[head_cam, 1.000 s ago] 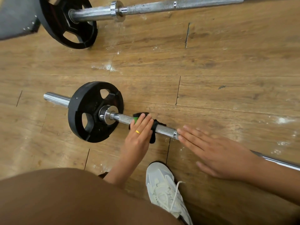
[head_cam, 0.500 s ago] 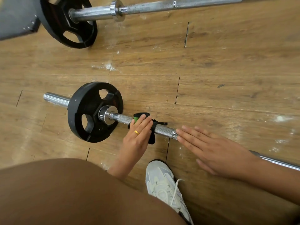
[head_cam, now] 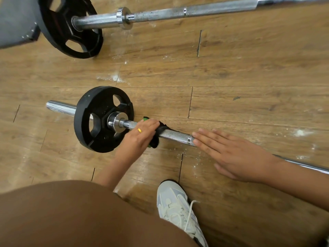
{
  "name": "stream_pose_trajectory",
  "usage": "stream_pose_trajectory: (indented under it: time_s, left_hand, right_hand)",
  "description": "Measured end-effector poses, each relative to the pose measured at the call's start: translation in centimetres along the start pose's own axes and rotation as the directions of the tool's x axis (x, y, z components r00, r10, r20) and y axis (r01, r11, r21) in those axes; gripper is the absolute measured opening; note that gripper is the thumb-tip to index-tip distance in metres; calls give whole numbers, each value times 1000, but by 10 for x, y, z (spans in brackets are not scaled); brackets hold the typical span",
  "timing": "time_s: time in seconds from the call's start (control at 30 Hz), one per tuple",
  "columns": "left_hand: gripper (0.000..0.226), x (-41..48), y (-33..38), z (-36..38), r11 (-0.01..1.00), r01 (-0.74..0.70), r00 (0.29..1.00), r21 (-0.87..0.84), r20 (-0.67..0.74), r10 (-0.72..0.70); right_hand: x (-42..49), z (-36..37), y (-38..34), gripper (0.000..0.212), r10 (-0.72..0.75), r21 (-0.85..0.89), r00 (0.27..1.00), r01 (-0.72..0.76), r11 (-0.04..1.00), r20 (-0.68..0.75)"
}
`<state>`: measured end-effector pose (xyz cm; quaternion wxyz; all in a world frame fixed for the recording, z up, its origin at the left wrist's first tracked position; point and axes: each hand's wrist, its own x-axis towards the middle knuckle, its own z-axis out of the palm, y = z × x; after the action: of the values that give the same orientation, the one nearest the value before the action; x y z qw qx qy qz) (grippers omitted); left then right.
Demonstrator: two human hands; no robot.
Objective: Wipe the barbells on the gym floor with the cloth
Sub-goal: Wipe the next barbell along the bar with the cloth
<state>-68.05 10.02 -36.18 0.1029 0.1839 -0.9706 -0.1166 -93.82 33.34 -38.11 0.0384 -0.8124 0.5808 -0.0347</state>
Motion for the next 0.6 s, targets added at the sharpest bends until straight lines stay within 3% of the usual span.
stream_pose_trajectory:
  time_s: [0.1,0.17,0.3,0.43,0.6]
  left_hand:
    - [31,9,-1,-1,956,281,945,-89,-150,-292]
    - [30,10,17,13,928,361,902,-86,-221,-372]
    - [36,11,27,29,985,171,973,-16,-152,-172]
    - [38,22,1,12,996,91,994,-22,-60,-92]
    - [36,36,2,15,968,231,956,-94,-166,-244]
  right_hand:
    - [2,0,8,74,8,4,1000,-8,1000,-3]
    - [3,-1,13,74,12,5,1000,-12,1000,-6]
    - [7,-2,27,76,0,9,1000,0,1000,5]
    - [10,-2,39,77,7,-6,1000,-7,1000,-8]
    - [15,-6,54,76,21,-25,1000,-21,999,-22]
